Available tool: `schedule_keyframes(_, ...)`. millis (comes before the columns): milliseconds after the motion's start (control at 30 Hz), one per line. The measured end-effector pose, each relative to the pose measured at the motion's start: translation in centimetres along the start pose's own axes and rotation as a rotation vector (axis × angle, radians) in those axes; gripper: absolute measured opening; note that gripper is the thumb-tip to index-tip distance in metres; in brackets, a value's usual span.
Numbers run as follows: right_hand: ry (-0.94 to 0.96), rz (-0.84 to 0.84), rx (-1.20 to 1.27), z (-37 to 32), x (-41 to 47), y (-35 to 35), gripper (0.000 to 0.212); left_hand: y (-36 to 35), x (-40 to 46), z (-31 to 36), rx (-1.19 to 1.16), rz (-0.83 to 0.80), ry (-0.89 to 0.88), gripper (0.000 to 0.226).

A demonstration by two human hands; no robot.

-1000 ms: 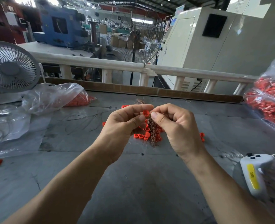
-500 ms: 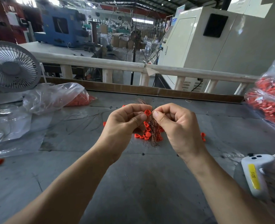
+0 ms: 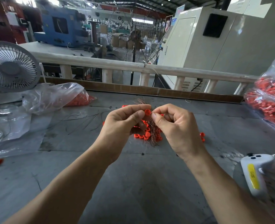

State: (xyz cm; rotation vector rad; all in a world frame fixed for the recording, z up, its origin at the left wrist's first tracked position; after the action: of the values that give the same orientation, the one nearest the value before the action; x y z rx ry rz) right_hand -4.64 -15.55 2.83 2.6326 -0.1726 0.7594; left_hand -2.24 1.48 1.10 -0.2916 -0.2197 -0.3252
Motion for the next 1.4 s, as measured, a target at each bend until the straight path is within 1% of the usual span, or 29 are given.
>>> schedule_keyframes(200, 0.019, 0.007, 0.002, 0.1, 0.06, -0.11, 0.015, 0.11, 0.03, 0.05, -0.039, 0.003, 0.013, 0.025)
schedule_keyframes(333, 0.021, 0.019, 0.01, 0.24, 0.11, -0.26, 0.015, 0.07, 0.04, 0.16, -0.06, 0.011, 0.02, 0.031)
schedule_keyframes(600, 0.012, 0.033, 0.023, 0.32, 0.13, -0.51, 0.013, 0.22, 0.13, 0.11, -0.074, 0.024, 0.001, 0.027)
schedule_keyframes(767, 0.019, 0.028, 0.017, 0.35, 0.03, -0.57, 0.009, 0.3, 0.15, 0.09, -0.011, 0.044, -0.031, 0.022)
schedule_keyframes(933, 0.022, 0.015, 0.001, 0.6, -0.05, -0.64, 0.011, 0.29, 0.14, 0.09, 0.096, 0.05, -0.062, 0.024)
schedule_keyframes(1200, 0.031, 0.019, 0.007, 0.36, -0.03, -0.82, 0.012, 0.38, 0.26, -0.03, 0.061, 0.022, -0.055, 0.027)
schedule_keyframes(1400, 0.02, 0.019, -0.039, 0.39, -0.13, -0.86, 0.008, 0.45, 0.19, -0.05, 0.095, 0.032, -0.076, 0.028)
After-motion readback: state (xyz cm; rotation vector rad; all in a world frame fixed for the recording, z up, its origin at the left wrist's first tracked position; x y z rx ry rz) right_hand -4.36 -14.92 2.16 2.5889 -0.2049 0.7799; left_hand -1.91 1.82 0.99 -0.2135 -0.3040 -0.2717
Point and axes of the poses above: each hand's wrist, its own x-axis towards the middle knuckle, its own y-axis out of the back of the hand, z = x × y, the point moved 1 cm from there along x, towards the middle knuckle, and after that the axes turned 2 degrees about -z, right-handed, at the moved point
